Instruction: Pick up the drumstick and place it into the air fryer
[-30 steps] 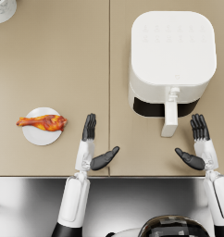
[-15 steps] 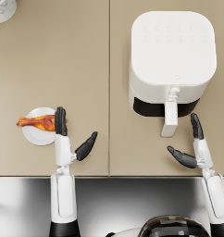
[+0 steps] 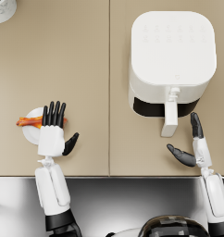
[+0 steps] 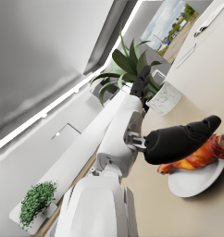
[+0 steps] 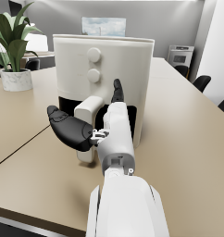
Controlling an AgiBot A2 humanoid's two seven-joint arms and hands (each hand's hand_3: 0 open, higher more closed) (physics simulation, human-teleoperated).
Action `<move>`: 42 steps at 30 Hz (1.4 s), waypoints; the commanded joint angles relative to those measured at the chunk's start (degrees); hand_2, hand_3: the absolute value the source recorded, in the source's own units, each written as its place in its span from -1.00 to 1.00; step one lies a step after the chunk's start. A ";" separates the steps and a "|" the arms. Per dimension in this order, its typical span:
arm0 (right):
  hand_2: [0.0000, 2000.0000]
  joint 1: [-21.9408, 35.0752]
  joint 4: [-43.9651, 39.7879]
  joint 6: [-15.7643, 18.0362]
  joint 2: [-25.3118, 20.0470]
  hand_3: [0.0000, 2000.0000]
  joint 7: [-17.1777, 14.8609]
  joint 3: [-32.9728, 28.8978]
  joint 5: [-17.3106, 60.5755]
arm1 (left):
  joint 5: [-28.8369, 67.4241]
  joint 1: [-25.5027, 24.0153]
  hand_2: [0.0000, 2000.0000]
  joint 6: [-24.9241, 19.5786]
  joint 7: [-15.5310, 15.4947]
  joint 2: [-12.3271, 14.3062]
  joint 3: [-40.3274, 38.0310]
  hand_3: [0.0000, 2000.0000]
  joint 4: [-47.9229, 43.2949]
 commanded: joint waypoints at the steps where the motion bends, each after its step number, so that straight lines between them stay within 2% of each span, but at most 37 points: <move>1: -1.00 0.66 -0.31 0.00 -0.41 -1.00 0.00 -0.19 0.00 | 2.61 2.57 -1.00 -0.51 -0.34 -0.48 -2.15 -1.00 2.06; 12: -1.00 1.29 -1.38 0.00 -2.00 -1.00 0.00 -1.16 0.00 | 31.33 6.43 -1.00 -2.00 -0.85 -0.69 -0.73 -1.00 10.88; 15: -1.00 1.44 -1.65 0.00 -2.39 -1.00 0.00 -1.45 -0.01 | 35.53 7.99 -1.00 -2.22 -0.92 -0.71 0.16 -1.00 14.58; 24: -1.00 2.24 -1.93 0.00 -3.62 -1.00 0.00 -2.27 -0.01 | 37.83 11.00 -1.00 -2.01 -0.93 -0.46 1.76 -1.00 24.22; 35: -1.00 2.14 -0.60 0.00 -4.68 -1.00 0.00 -3.18 -0.02 | 37.91 12.60 -1.00 3.04 -0.91 -0.76 2.61 -1.00 32.16; 40: -1.00 2.14 0.05 0.00 -5.14 -1.00 0.00 -3.44 -0.02 | 38.01 11.81 -1.00 6.98 -1.44 -1.47 4.63 -1.00 32.18; 41: -1.00 2.00 0.45 0.00 -5.19 -1.00 0.00 -3.53 -0.02 | 38.01 12.04 0.36 7.66 -1.83 -1.65 5.09 -0.67 32.75; 42: -1.00 2.07 0.57 0.00 -5.30 -1.00 0.00 -3.64 -0.02 | 38.01 12.40 1.00 6.81 -2.10 -1.76 5.16 -0.35 33.32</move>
